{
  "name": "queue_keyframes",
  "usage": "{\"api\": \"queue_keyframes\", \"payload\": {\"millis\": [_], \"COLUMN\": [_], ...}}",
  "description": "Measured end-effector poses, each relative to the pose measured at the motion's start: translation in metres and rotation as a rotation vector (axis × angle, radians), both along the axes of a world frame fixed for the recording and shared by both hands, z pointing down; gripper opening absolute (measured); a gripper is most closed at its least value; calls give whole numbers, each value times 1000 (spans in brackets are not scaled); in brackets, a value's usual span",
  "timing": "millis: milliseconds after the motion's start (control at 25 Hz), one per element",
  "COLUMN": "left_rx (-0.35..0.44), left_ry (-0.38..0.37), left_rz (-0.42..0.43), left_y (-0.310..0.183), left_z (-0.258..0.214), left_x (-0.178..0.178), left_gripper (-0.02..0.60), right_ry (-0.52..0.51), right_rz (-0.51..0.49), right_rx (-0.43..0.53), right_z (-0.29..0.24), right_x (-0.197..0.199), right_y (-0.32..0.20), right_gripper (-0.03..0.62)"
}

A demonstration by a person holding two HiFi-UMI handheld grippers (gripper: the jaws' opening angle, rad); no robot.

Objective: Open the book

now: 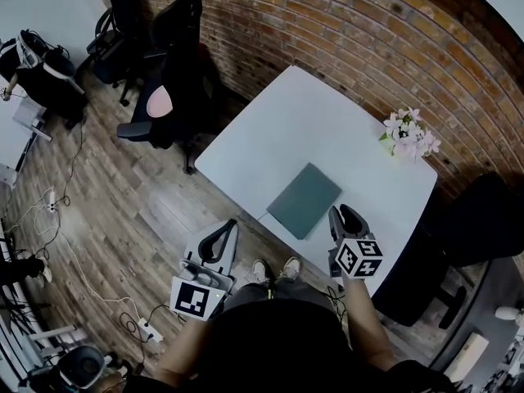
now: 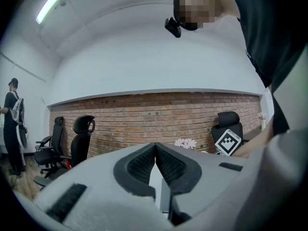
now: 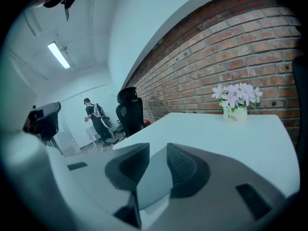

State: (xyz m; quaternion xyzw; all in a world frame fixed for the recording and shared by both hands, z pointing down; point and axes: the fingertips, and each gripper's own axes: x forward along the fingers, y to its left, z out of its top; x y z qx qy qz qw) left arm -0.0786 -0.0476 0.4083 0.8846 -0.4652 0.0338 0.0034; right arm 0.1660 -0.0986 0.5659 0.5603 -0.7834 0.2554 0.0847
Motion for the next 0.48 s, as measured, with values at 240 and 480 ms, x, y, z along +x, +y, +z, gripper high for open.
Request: {"api": "queue_keyframes", "payload": {"millis": [240,480], "left_rx": [-17,-29], "left_ry": [-8,-15], "left_rz": [-15,-36], "left_y": [-4,-7], "left_z": [4,6], "left_x": [-5,-11], "left_gripper": [23,23], "right_ry": [-55,-142], "right_rz": [41,108], "right_rx": [-106,-221], "right_z": [40,83], "right_x": [5,10], "right_y": [-8,-11], "right_gripper": [156,193]}}
